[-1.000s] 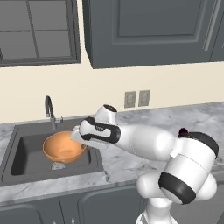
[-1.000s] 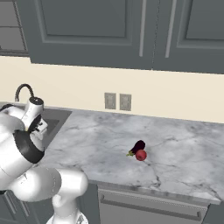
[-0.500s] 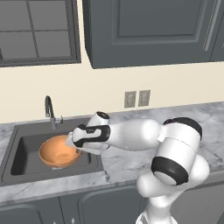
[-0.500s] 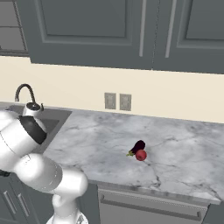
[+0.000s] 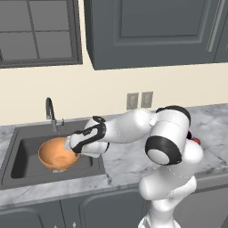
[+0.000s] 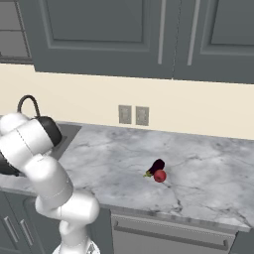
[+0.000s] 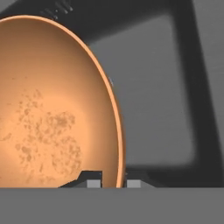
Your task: Dump the eggplant and apple from the bowl so the bowl can be washed. Place the bowl in the sink after clearing the leftovers.
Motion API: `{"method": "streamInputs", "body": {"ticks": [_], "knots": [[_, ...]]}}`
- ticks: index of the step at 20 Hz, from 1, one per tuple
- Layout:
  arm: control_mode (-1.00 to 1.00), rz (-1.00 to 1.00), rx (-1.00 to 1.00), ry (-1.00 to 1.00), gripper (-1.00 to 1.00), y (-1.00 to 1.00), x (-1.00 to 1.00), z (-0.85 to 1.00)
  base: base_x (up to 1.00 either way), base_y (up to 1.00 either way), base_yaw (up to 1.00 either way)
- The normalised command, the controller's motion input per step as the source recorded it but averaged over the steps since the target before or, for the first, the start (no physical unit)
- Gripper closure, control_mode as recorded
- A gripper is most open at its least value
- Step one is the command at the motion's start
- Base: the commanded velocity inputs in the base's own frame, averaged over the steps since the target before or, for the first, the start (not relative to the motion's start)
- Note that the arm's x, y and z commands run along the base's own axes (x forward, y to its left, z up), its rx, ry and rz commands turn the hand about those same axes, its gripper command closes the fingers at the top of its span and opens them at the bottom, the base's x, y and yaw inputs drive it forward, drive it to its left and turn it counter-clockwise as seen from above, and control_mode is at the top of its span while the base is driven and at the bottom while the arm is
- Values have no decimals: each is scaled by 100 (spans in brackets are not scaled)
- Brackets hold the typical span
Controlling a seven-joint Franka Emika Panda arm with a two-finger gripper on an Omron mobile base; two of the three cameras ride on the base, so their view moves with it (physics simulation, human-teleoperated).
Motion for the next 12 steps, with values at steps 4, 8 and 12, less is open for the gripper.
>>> {"method": "streamInputs", "body": {"ticks": [4,8,12], "knots": [[-100,-7,-5,0,100,0,0,-40,0,0,0],[-100,-3,-1,-1,100,0,-2,-13,0,0,0],[-100,0,1,-1,-100,0,0,0,0,0,0]]}}
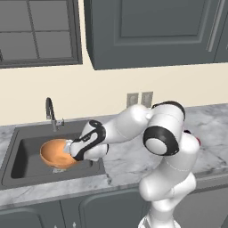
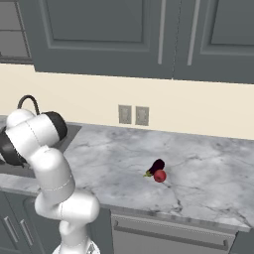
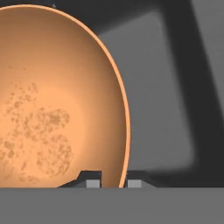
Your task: Dump the eggplant and apple from the bowl so the bowl can be washed. Place the bowl in the sink after clearing the leftovers.
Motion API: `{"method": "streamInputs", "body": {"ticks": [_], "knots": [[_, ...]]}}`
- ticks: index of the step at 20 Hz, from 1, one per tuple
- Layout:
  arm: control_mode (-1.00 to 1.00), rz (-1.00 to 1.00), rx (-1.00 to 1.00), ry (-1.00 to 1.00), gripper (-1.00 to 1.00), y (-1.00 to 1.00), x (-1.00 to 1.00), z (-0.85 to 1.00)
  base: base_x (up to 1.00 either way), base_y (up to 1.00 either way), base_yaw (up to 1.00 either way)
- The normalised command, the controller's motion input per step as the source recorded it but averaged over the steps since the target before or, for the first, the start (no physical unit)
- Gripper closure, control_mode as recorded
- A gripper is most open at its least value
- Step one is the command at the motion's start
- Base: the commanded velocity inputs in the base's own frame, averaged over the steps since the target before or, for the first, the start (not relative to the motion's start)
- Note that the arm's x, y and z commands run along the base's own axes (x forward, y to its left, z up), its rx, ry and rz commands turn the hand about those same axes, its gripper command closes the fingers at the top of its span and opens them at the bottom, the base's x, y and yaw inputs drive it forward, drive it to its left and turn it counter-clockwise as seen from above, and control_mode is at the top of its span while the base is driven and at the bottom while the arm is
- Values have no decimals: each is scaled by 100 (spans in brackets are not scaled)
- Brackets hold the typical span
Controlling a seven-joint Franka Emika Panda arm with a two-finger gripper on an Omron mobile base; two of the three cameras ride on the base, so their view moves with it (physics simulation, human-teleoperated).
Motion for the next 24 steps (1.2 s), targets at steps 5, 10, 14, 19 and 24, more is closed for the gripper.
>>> {"method": "streamInputs", "body": {"ticks": [5,10,14,19,24], "knots": [[-100,-2,0,-9,-100,1,0,25,0,0,0],[-100,-4,0,-14,-100,0,-4,61,0,0,0],[-100,-6,0,-19,-100,0,-47,99,0,0,0],[-100,-4,0,-21,-100,-20,-97,86,0,0,0],[-100,0,0,-28,-100,-88,-100,85,0,0,0]]}}
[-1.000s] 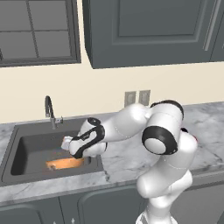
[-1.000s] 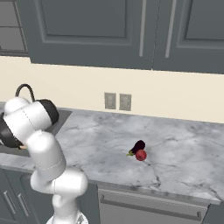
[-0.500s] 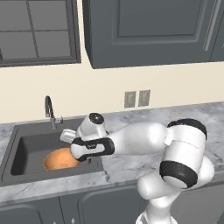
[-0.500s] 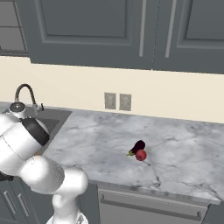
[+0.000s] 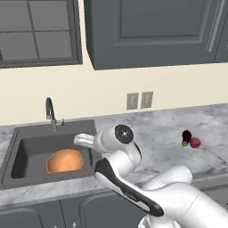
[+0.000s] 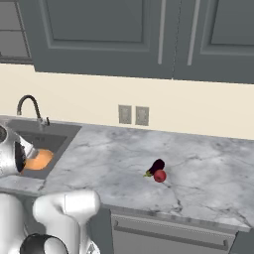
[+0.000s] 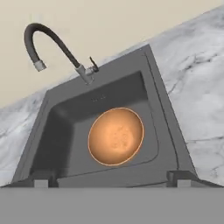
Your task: Dump the eggplant and apple from the bowl so the bowl can be washed. Place the bowl in the sink after clearing the leftovers.
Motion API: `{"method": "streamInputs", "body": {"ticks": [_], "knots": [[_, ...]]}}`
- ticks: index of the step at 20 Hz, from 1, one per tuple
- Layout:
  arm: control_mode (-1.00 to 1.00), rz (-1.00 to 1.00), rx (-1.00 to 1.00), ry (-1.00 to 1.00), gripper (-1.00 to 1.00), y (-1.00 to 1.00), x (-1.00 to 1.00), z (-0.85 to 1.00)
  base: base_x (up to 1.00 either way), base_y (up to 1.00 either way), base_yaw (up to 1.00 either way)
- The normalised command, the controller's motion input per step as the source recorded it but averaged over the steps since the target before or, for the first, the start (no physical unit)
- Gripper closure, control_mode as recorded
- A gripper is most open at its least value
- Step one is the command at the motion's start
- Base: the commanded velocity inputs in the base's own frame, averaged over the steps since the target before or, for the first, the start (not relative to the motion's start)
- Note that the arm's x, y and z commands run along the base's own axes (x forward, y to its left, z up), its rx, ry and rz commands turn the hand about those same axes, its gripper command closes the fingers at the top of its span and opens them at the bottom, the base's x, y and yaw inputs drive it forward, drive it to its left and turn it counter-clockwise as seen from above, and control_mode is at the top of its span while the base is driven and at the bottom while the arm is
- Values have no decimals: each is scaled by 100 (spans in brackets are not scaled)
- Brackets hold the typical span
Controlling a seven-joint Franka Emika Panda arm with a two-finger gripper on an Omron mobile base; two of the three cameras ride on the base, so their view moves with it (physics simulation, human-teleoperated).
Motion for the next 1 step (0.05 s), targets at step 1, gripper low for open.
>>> {"method": "streamInputs", "body": {"ticks": [1], "knots": [[-100,0,0,-26,-100,-100,-100,94,0,0,0]]}}
